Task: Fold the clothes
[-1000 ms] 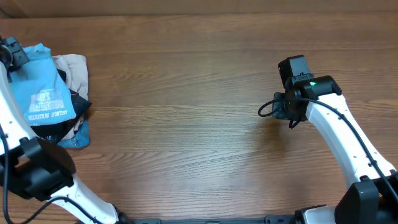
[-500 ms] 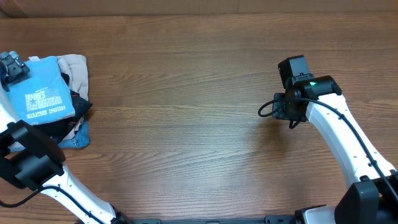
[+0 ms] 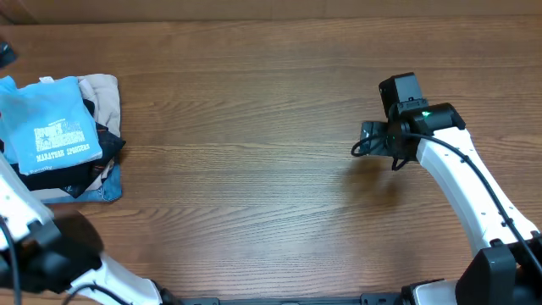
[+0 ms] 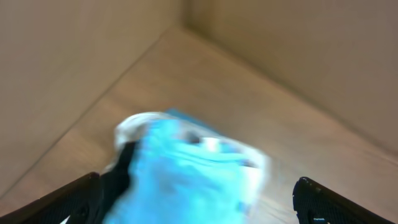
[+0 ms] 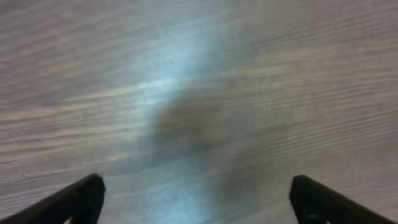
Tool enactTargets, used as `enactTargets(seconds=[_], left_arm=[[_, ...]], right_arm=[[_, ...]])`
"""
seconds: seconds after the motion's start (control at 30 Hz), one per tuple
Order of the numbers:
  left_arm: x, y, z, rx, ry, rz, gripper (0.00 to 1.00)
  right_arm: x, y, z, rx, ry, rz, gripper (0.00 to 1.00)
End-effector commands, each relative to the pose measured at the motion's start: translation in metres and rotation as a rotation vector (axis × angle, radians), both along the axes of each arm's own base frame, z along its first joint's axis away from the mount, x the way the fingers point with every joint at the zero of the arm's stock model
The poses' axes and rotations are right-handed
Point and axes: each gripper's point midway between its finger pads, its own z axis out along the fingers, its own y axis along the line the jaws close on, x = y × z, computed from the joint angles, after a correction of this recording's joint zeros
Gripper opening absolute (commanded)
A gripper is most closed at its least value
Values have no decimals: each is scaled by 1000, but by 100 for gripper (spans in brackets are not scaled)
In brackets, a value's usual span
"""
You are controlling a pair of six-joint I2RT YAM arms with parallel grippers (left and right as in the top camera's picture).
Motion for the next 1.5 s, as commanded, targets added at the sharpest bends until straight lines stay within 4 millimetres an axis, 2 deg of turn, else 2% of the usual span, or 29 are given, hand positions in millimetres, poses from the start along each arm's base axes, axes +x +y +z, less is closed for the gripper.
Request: enactTargets(seconds=[0.0,0.1,0.2,0.37,0.43,0.5,0.7,0.93,1.03,1.2,1.47], left_arm=[[12,-64,26,-5,-52,-182,100],[20,-109,21,-11,-13,-291,100],[24,-159,7,-25,55,-411,100],[24,-233,-10,-13,135,-608,100],[21,-255,-13,-18,156,-657,100],[16,-270,-17,-19,183,-688,100],[-20,-276,-40,-71,353,-685,100],[-60,-272,-47,-115,483,-640,100],[-71,-274,-41,-112,476,-640,100],[-101,-282,-29,-95,436,-663,100],[-158,-278,-44,-19,293,-679,100]], right_arm=[[15,1,16,20,-81,-6,100],[28,24,24,112,-124,108,100],[45,47,45,212,-206,199,100],[78,49,97,225,-372,209,100],[85,46,114,219,-414,215,100],[84,41,121,207,-416,215,100],[54,25,124,221,-316,109,100],[10,12,145,228,-298,35,100],[-10,10,155,234,-325,32,100],[-47,-1,166,225,-416,1,100],[-90,-11,157,210,-569,4,100]])
